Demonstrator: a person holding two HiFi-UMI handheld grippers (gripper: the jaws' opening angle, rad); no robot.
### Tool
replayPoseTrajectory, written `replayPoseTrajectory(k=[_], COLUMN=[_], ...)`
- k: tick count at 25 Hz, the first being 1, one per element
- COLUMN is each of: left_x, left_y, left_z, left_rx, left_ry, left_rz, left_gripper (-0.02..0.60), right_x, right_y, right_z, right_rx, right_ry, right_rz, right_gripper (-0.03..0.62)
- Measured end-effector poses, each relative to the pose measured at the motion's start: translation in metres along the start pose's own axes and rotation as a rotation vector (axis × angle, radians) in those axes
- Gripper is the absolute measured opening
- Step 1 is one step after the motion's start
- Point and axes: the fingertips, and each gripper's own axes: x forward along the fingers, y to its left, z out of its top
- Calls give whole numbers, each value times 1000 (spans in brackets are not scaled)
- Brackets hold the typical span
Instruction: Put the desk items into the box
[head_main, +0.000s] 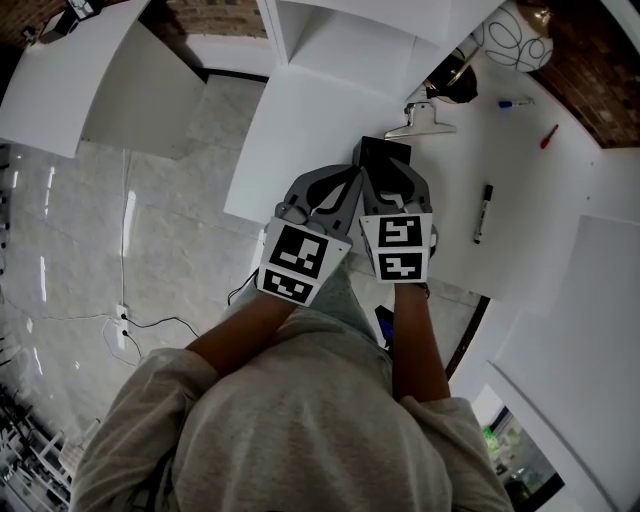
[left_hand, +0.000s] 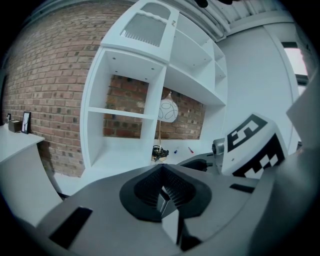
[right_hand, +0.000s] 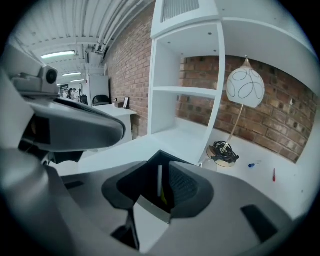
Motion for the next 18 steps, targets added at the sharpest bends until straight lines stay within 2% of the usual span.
replayPoseTrajectory(k=[8, 11, 18], left_x=[0, 1, 6], left_y=[-3, -6, -17], left_z=[0, 1, 3], left_rx=[12, 20, 41], left_ry=[1, 2, -3], left_rz=[-15, -25, -52], left_gripper=[9, 9, 9], right_x=[-23, -32, -50], right_y=[-10, -17, -24], right_z=[15, 19, 25], right_rx=[128, 132, 132], right_ry=[-205, -244, -291], right_rz=[-65, -112, -149], right_gripper=[124, 56, 18])
